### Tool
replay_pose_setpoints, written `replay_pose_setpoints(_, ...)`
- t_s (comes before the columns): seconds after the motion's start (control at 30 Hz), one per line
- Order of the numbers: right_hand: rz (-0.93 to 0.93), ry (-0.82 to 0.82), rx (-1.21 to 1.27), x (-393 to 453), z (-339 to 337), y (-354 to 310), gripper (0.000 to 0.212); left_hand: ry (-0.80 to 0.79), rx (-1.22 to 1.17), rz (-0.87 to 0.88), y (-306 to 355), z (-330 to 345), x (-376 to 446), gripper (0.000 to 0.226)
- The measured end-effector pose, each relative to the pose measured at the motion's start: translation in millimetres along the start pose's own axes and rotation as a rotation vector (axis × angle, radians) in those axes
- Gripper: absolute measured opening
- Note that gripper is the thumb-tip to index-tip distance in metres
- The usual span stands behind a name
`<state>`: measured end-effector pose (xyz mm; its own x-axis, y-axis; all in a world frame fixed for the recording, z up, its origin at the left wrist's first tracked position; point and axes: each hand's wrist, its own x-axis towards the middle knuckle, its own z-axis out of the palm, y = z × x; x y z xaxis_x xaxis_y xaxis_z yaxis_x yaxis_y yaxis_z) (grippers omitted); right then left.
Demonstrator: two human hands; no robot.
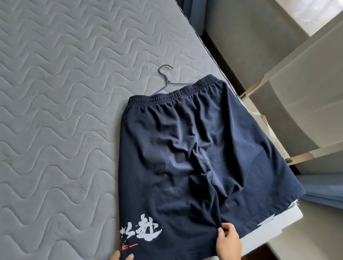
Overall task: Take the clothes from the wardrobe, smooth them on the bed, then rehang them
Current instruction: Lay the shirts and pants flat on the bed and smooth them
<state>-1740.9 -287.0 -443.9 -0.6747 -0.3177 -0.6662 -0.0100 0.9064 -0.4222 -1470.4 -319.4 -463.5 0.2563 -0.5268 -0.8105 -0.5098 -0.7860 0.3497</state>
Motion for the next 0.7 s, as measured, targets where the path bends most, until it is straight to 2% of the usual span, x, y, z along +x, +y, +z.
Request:
replay_pose_setpoints(0.07,-0.024,-0.035,-0.005,3.2,-8.6,5.4,0.004,0.058,-0.040,-0.007,0.0,5.2,-6.7,0.004)
replay_pose_setpoints(0.17,-0.021,-0.115,-0.001,3.2,-18.3,10.8,0.002,0.109,-0.003,-0.038,-1.5,-0.1,-10.3,0.032)
replay_pose_setpoints(0.2,-0.014,-0.134,-0.006,1.7,-21.3,12.0,0.004,0.107,0.038,-0.029,-2.1,-3.6,-12.3,0.032)
replay_pose_setpoints(0.3,-0.012,-0.168,-0.042,-6.5,-30.5,13.8,0.007,0.103,0.113,0.014,4.3,-18.1,-28.3,0.013)
replay_pose_setpoints(0.4,-0.048,-0.202,-0.089,-20.0,-40.9,6.3,0.009,0.095,0.177,0.065,9.6,-32.8,-49.6,0.025)
replay_pose_setpoints(0.7,-0.226,-0.326,-0.234,-97.7,-58.6,-42.7,0.023,0.022,0.143,0.171,9.7,-87.8,-136.7,0.014)
